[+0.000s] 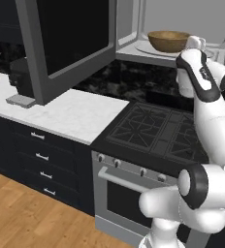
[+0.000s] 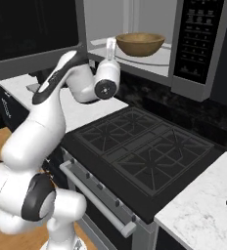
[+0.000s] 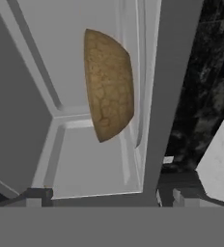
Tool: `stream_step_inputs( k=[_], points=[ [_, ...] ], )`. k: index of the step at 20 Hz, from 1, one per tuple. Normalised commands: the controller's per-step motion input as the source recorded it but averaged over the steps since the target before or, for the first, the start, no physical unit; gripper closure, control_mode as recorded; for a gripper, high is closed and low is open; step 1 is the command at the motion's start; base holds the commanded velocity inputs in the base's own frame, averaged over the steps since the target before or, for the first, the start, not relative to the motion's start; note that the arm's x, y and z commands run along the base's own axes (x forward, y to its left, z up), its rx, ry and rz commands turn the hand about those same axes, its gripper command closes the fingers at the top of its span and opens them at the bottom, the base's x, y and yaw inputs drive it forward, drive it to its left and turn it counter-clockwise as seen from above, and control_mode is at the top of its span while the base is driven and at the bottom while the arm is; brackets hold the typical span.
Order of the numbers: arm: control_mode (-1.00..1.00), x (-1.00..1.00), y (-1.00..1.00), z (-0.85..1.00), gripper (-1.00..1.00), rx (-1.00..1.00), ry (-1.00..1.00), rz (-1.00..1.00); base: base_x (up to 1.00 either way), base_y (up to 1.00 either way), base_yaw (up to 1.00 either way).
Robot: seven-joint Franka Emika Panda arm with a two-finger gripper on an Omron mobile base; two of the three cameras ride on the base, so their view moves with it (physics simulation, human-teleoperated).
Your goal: Pick the tomato from the sink and place it in the bowl. Then pick the bowl and place it in the microwave. Then close the microwave door and press the start button.
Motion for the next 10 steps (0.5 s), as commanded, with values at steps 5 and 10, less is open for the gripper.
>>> stream_step_inputs(
  k=[5, 10],
  points=[
    [-1.00, -1.00, 0.25, 0.43, -1.00, 0.00, 0.04, 0.09, 0.00, 0.00, 0.00],
    [-1.00, -1.00, 0.31, 0.41, -1.00, 0.00, 0.14, 0.09, 0.00, 0.00, 0.00]
  ],
)
